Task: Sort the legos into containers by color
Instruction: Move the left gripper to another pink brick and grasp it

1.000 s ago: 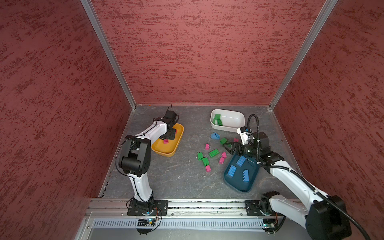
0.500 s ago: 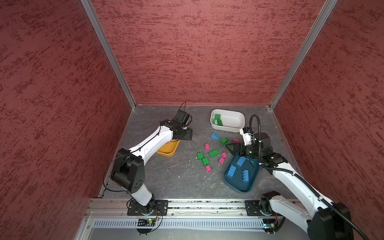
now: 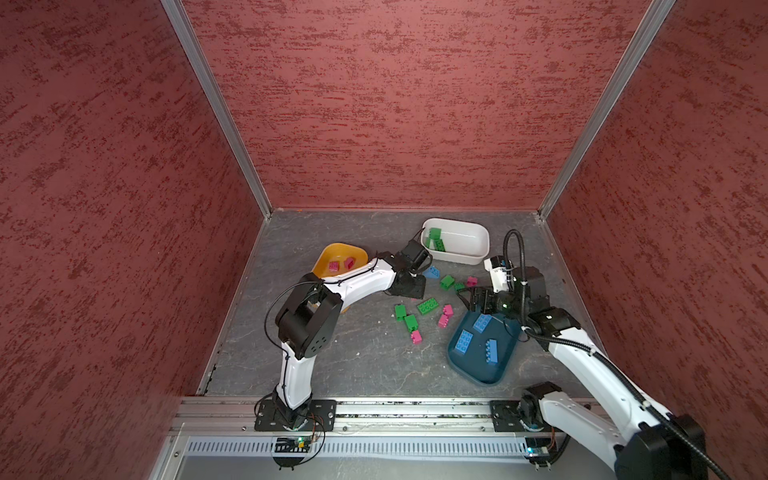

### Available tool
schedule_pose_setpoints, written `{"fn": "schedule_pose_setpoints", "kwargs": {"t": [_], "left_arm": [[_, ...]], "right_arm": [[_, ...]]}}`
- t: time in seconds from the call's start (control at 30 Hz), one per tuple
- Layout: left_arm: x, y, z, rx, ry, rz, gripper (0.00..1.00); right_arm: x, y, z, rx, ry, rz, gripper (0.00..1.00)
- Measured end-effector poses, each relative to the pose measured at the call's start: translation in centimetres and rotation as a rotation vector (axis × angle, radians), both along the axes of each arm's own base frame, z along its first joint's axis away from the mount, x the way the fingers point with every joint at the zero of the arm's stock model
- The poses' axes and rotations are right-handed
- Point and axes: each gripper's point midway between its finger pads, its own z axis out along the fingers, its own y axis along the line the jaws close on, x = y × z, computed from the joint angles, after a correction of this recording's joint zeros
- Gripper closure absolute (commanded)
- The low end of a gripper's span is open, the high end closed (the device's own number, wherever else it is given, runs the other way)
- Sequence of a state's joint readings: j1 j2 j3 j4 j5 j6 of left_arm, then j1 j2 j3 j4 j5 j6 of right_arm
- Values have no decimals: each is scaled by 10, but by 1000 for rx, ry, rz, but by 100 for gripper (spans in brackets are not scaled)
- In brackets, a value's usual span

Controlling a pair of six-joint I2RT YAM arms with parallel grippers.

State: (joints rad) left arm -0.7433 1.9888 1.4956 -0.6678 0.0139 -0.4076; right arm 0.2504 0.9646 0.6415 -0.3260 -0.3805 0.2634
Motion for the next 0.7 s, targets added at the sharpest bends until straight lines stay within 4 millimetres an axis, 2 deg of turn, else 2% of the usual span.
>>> {"fn": "schedule_pose_setpoints", "kwargs": {"t": [0.23,0.33,0.47,0.7], "left_arm": [[13,-4,-21,62,-18,15,53],[14,-4,-26,84,-24,14,56],[14,-5,-33,99,-25,10,67],[12,-4,-40,119,-16,-4,76]], "right_arm": [[-1,-5,-1,-17,0,-9,1],[0,-6,-1,-21,-3,-9,1],[-1,-6,-2,-26,-4,-6,1],[-2,-8,-2,-34,-6,-9,1]]}}
